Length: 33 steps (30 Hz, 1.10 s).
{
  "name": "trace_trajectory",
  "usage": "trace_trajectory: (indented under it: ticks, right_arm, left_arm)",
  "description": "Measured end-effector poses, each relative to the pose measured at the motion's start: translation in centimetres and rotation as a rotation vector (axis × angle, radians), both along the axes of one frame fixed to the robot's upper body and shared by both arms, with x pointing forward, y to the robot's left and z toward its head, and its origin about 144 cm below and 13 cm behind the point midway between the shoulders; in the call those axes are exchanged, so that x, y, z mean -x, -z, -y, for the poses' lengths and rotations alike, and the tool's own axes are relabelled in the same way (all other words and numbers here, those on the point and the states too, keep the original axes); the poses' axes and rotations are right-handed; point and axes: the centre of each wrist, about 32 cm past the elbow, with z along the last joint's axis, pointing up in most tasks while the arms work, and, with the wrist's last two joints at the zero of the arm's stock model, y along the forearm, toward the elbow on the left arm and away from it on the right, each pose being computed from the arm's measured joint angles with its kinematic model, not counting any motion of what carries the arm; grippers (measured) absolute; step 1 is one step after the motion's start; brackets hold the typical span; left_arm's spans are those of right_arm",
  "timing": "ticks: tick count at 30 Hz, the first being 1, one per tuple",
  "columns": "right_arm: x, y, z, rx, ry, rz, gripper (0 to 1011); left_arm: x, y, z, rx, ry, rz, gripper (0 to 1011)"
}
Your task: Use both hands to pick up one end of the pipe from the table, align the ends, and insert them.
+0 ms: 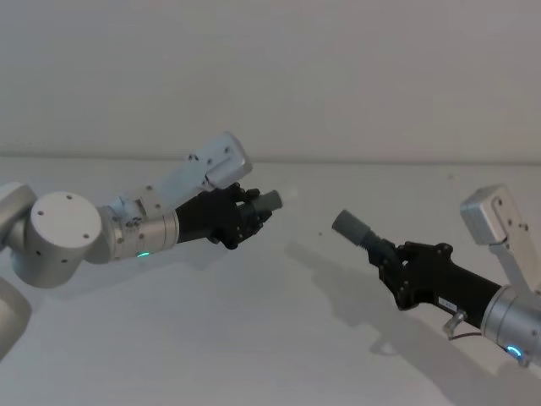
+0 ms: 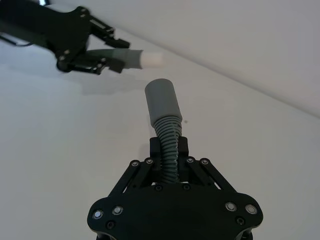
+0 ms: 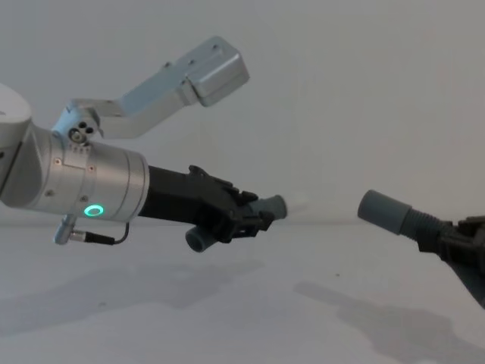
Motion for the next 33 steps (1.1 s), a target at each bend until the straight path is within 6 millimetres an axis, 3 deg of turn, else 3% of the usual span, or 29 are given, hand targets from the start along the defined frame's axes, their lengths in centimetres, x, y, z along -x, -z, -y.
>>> trace_trajectory:
  ticks: [33]
  right_arm:
    - [-1.1,0.4,4.5,0.050,-0.336,0.169,157]
  left_arm:
    - [-3.3,-2.7,-4.7,-0.004,0.457,-0.228,349]
